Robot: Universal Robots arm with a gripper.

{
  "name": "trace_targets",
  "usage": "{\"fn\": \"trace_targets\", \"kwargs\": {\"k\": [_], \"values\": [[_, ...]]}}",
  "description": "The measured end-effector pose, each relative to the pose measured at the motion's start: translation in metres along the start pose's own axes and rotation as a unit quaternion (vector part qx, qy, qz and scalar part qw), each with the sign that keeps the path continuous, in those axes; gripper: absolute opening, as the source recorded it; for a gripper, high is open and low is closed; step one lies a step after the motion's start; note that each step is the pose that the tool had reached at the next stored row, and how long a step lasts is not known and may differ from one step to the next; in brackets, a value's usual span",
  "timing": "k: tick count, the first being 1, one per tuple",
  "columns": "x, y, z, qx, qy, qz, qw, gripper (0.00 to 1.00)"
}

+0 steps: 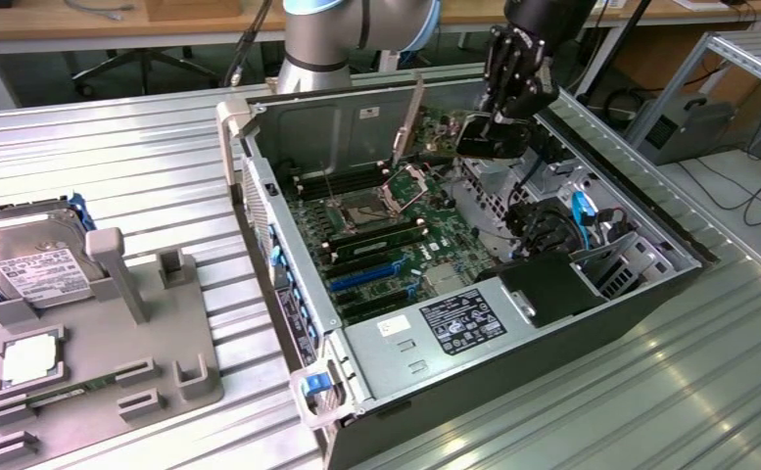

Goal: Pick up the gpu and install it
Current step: 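Insert the gpu into the slot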

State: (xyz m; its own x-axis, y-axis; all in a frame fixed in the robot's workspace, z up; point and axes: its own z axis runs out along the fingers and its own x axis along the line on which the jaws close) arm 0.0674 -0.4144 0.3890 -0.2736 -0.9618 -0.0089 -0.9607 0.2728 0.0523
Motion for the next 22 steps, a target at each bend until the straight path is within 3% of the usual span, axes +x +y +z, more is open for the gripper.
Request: {"fn": "trace_targets", "kwargs": {"k": [5, 7, 9, 13, 17, 18, 20, 22], "values": [[0.0, 0.0, 0.0, -0.0004, 0.0024, -0.047, 0.9989, 0.27], [0.0, 0.0, 0.0, -0.0007, 0.004, -0.077, 0.997, 0.27], [0.0, 0.0, 0.0, -0.0008, 0.0056, -0.107, 0.9942, 0.27], [0.0, 0.0, 0.0, -0.0007, 0.007, -0.135, 0.9908, 0.27], [-0.0001, 0.0, 0.0, -0.0003, 0.0073, -0.141, 0.99, 0.27], [-0.0001, 0.0001, 0.0, 0.0021, 0.0071, -0.143, 0.9897, 0.27], [-0.0001, 0.0002, 0.0, 0.0099, 0.0061, -0.145, 0.9893, 0.27], [0.0, 0.0006, 0.0001, 0.015, 0.0053, -0.146, 0.9892, 0.27]]}}
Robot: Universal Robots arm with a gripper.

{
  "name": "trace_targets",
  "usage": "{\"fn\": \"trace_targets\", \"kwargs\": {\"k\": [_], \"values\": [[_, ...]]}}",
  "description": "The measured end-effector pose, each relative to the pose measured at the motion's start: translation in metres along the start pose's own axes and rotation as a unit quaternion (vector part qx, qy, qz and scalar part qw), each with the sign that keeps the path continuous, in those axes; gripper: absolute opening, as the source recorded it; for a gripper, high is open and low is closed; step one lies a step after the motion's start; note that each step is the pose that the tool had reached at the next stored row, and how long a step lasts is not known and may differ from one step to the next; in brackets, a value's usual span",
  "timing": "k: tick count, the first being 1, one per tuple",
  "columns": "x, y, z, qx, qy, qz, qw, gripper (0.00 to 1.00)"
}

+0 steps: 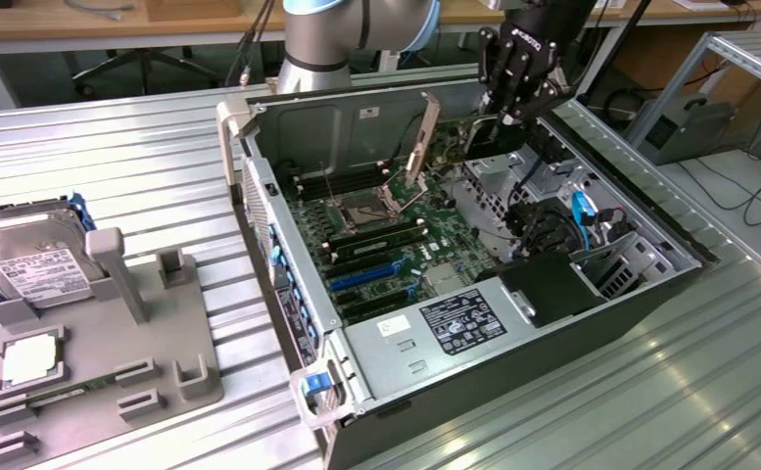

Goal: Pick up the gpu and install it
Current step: 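Insert the gpu into the slot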

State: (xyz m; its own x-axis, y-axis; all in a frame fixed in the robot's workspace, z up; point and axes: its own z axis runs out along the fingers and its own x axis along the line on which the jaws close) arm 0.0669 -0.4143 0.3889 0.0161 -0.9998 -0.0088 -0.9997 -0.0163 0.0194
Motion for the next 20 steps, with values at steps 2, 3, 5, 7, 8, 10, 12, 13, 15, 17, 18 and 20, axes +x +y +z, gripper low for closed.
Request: {"fn": "trace_targets", "kwargs": {"k": [2, 3, 5, 7, 8, 10, 12, 13, 15, 17, 18, 20], "values": [[0.0, 0.0, 0.0, 0.0003, 0.0, 0.0, 1.0, 0.27], [0.0, 0.0003, 0.0, 0.0003, 0.0, 0.0, 1.0, 0.27], [0.0, 0.0018, -0.0001, 0.0011, 0.0001, 0.0, 1.0, 0.27], [0.0, 0.0044, 0.0001, 0.0032, 0.0, 0.0, 1.0, 0.27], [-0.001, 0.0056, 0.0, 0.0044, 0.0002, 0.0, 1.0, 0.27], [-0.001, 0.0058, 0.0, 0.0048, 0.0001, 0.0, 1.0, 0.27], [-0.001, 0.0067, 0.0, 0.0048, 0.0002, 0.0, 1.0, 0.27], [-0.001, 0.008, 0.0, 0.0048, 0.0002, 0.001, 1.0, 0.27], [-0.001, 0.0108, 0.0001, 0.0049, 0.0001, 0.002, 1.0, 0.27], [-0.001, 0.0139, 0.0002, 0.0049, 0.0001, 0.004, 1.0, 0.27], [-0.001, 0.0154, 0.0002, 0.0049, 0.0001, 0.005, 1.0, 0.27], [-0.001, 0.0188, 0.0003, 0.0049, 0.0, 0.008, 1.0, 0.27]]}}
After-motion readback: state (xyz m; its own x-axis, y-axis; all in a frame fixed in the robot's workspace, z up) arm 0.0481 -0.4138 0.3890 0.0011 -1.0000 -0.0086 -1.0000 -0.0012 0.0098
